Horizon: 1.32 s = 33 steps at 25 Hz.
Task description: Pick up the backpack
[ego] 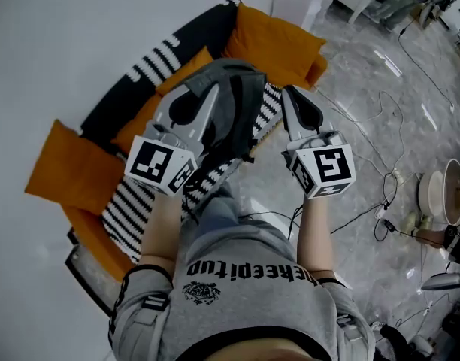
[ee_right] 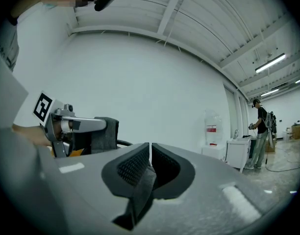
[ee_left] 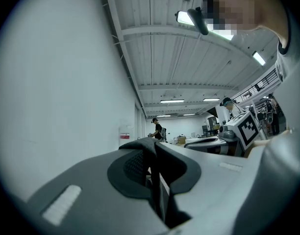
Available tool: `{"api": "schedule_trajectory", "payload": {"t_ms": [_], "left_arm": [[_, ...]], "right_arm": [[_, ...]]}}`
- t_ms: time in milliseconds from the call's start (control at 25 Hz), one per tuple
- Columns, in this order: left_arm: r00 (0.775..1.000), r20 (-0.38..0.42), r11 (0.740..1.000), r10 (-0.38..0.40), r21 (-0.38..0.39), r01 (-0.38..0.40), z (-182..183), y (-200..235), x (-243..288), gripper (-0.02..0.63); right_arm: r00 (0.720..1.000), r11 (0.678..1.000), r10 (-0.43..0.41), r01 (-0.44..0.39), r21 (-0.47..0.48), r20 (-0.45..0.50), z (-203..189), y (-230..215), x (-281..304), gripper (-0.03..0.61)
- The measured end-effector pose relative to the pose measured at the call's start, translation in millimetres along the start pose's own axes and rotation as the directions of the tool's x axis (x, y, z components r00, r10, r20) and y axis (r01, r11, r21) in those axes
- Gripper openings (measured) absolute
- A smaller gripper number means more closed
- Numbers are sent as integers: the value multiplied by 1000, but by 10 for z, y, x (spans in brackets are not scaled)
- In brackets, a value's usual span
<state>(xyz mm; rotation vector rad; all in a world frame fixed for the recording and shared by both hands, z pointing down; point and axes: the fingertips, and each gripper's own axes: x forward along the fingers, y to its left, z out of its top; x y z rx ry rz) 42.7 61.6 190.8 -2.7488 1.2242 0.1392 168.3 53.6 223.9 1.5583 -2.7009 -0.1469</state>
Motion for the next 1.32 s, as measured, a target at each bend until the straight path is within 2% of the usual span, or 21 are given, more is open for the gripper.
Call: {"api": "schedule_trajectory", "payload": {"t_ms": [200, 520, 960, 1320], "left_arm": [[1000, -2, 1000, 25, -2, -25, -130, -84, -48, 49], [998, -3, 998, 56, 1, -56, 39, -228, -112, 49], [998, 43, 999, 46, 1, -46, 82, -436, -131, 49], [998, 34, 998, 55, -10, -55, 143, -392, -132, 49]], "right_arm": [[1000, 1000, 11, -11, -6, 14, -42, -10, -108, 11], [1000, 1000, -2, 2, 1, 22, 83, -82, -315, 6], [1000, 1000, -13, 12, 9, 25, 43, -143, -554, 5], [999, 999, -33, 33, 15, 17, -4, -159, -578, 5]]}}
